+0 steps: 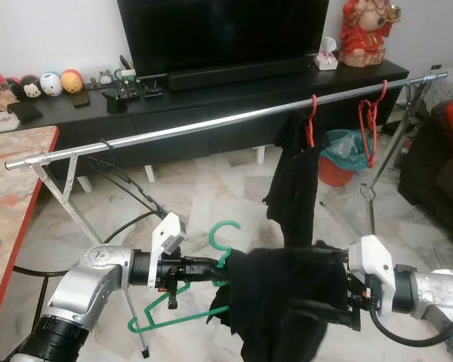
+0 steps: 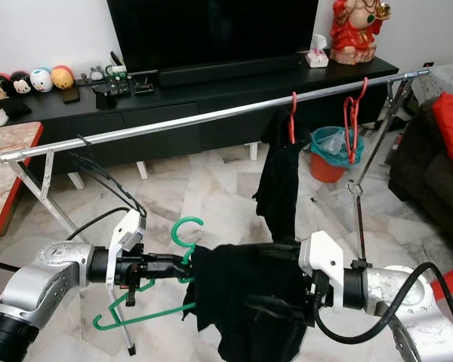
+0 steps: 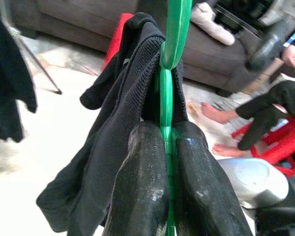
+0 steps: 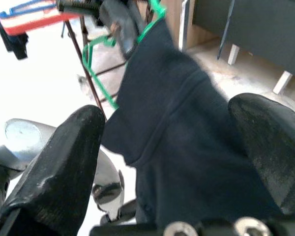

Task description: Hang hanger

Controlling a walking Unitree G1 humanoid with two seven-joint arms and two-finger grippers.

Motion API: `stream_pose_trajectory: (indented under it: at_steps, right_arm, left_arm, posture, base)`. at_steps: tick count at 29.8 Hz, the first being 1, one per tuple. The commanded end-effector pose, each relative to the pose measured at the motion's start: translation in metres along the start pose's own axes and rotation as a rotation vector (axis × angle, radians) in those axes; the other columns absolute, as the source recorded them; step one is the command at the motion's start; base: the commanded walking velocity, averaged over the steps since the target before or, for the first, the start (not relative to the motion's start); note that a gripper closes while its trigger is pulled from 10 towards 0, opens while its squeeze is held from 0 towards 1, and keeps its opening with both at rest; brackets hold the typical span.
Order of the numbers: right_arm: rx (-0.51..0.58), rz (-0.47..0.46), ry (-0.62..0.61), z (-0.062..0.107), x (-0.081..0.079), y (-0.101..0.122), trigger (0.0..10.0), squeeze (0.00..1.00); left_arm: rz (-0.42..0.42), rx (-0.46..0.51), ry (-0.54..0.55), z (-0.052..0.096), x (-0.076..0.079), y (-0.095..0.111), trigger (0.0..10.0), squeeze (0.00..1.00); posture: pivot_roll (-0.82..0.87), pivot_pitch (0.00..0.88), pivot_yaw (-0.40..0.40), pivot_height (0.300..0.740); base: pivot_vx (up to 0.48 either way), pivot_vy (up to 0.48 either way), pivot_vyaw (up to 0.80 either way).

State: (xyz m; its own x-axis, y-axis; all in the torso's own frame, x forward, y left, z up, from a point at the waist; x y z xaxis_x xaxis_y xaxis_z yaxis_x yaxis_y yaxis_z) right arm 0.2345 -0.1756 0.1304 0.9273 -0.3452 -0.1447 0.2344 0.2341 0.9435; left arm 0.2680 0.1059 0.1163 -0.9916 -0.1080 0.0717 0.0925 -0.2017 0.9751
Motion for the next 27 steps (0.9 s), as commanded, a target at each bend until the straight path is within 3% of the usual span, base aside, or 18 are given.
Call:
stream_pose_trajectory:
  at_steps: [1, 6, 17, 27]
  right_arm:
    - [0.048, 0.02, 0.019, 0.003, 0.004, 0.01, 10.0, 0.0]
    - [0.064, 0.02, 0.101, -0.004, 0.005, 0.014, 10.0, 0.0]
    - [0.076, -0.023, 0.278, -0.026, -0.003, 0.014, 10.0, 0.0]
    - [0.068, -0.032, 0.357, -0.043, -0.009, 0.011, 10.0, 0.0]
  left_arm:
    - [-0.033, 0.038, -0.06, 0.0, 0.006, 0.013, 10.0, 0.0]
    - [-0.047, 0.023, -0.131, -0.002, 0.014, 0.014, 10.0, 0.0]
    - [-0.059, 0.023, -0.167, -0.009, 0.018, 0.016, 10.0, 0.0]
    - [-0.073, 0.033, -0.176, -0.014, 0.019, 0.02, 10.0, 0.0]
  posture:
    - [-0.02, 0.02, 0.06, 0.74]
    - [-0.01, 0.012, 0.061, 0.74]
    - [0.0, 0.0, 0.052, 0.74]
    - [0.01, 0.012, 0.042, 0.74]
  base:
    - [0.0, 0.0, 0.0]
    - [0.0, 0.0, 0.0]
    - [0.0, 0.0, 0.0]
    - [0.0, 0.0, 0.0]
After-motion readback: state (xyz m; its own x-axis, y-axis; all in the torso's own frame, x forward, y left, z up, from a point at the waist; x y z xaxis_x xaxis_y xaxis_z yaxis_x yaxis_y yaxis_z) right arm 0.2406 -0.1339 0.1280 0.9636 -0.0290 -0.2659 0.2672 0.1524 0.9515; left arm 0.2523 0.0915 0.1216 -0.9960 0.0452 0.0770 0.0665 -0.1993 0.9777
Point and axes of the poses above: a point about 5 cm out from each wrist's last joint towards the gripper, its own z axis pointing back from the gripper into the wrist, its own y axis along the axis of the wrist's last joint, x = y × z, the point moved 3 cm from there along -z, pointing out of the wrist towards the gripper, and after that the axes turned 10 degrees about -z, right-handed, at the moved point
